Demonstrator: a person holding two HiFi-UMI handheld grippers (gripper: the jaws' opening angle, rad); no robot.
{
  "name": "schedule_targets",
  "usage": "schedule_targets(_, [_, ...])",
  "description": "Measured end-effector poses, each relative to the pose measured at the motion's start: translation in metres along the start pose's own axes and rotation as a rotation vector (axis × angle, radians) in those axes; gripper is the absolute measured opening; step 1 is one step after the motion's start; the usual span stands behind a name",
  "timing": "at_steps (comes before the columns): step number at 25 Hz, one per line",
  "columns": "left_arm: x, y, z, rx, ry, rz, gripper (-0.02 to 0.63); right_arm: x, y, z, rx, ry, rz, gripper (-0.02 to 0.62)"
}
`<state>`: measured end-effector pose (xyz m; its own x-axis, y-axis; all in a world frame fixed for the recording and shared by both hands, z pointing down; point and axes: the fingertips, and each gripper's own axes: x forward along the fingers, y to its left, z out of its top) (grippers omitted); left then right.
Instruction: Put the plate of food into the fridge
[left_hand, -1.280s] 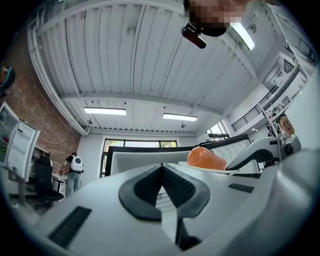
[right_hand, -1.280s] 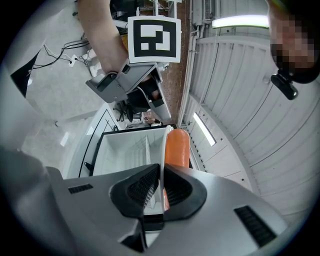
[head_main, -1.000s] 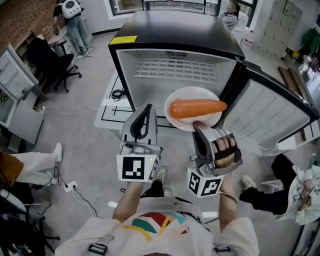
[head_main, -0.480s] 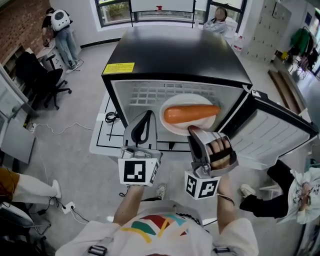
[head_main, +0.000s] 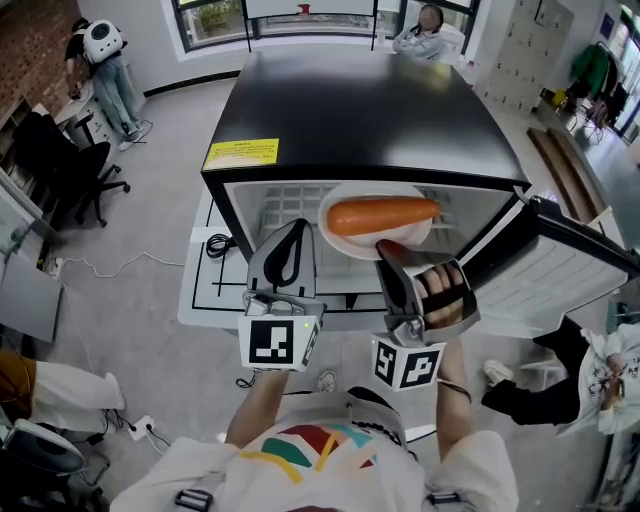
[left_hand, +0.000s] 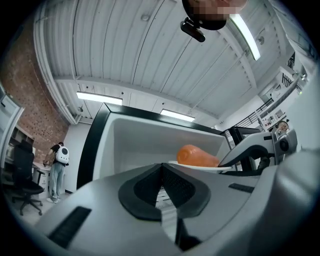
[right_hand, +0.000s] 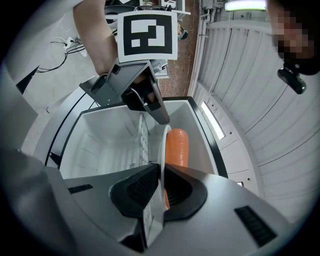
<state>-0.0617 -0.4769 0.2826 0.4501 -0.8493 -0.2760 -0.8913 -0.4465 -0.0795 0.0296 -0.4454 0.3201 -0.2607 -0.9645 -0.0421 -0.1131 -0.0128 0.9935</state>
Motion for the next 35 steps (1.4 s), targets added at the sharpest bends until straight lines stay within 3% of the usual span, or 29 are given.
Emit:
schedule_targets(14, [0.014, 0.001, -0.011, -0.023, 0.025, 0.01, 0.006, 0.023, -0.002, -0.014, 0.035, -0.008, 0.04, 0.031])
schedule_targets(35, [0.026, 0.001, -0.025, 0.006, 0.077, 0.068, 0.006, 0.06, 0.015, -0.029, 0.045, -0.06, 0.224, 0.031])
